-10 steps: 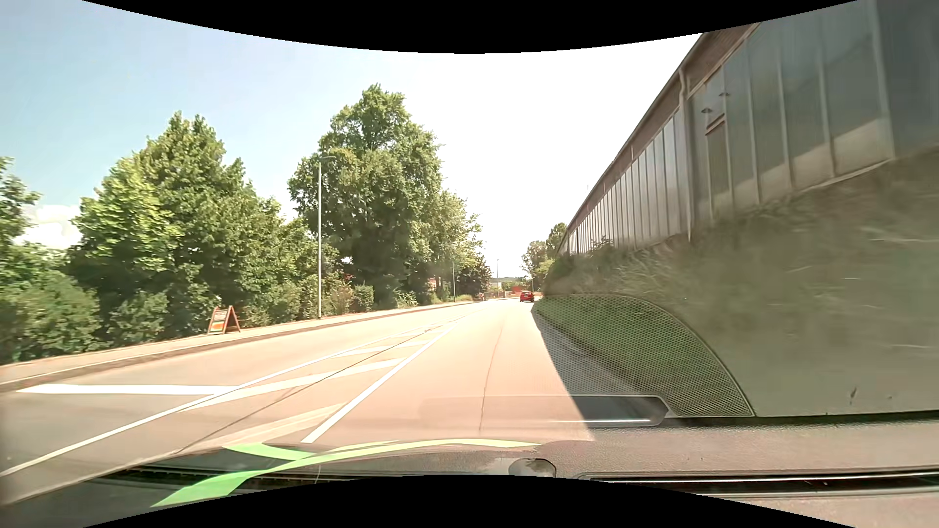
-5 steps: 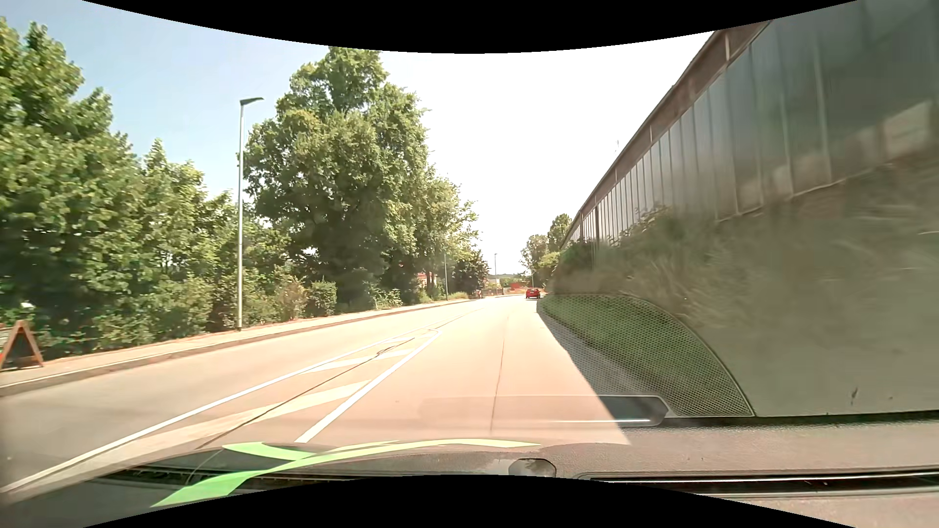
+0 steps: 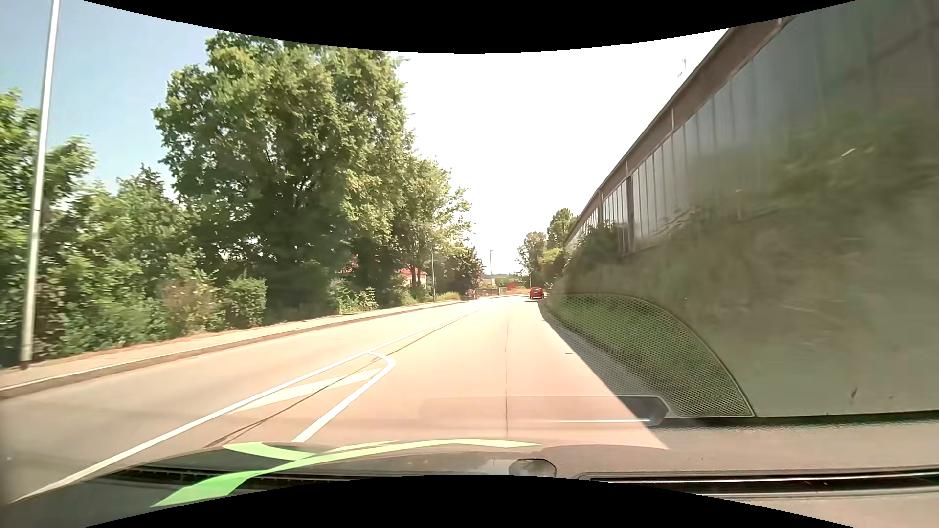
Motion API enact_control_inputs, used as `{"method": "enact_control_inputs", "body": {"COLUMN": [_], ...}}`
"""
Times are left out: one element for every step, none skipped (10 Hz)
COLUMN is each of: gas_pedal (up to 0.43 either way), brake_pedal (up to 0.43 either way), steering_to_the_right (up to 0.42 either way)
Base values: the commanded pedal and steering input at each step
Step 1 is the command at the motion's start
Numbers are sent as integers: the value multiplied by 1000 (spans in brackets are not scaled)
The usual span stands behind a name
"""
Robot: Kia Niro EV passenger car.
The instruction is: Follow the waypoints while adhering to traffic rules and regulations
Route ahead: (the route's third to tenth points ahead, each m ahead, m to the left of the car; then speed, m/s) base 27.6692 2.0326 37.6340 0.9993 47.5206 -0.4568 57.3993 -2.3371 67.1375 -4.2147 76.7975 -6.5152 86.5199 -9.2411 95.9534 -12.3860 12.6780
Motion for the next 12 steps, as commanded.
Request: {"method": "enact_control_inputs", "body": {"gas_pedal": [138, 138, 150, 157, 189, 197, 209, 209, 209, 220, 220, 220], "brake_pedal": [0, 0, 0, 0, 0, 0, 0, 0, 0, 0, 0, 0], "steering_to_the_right": [6, 6, 6, 6, 6, 6, 6, 6, 6, 6, 6, 6]}}
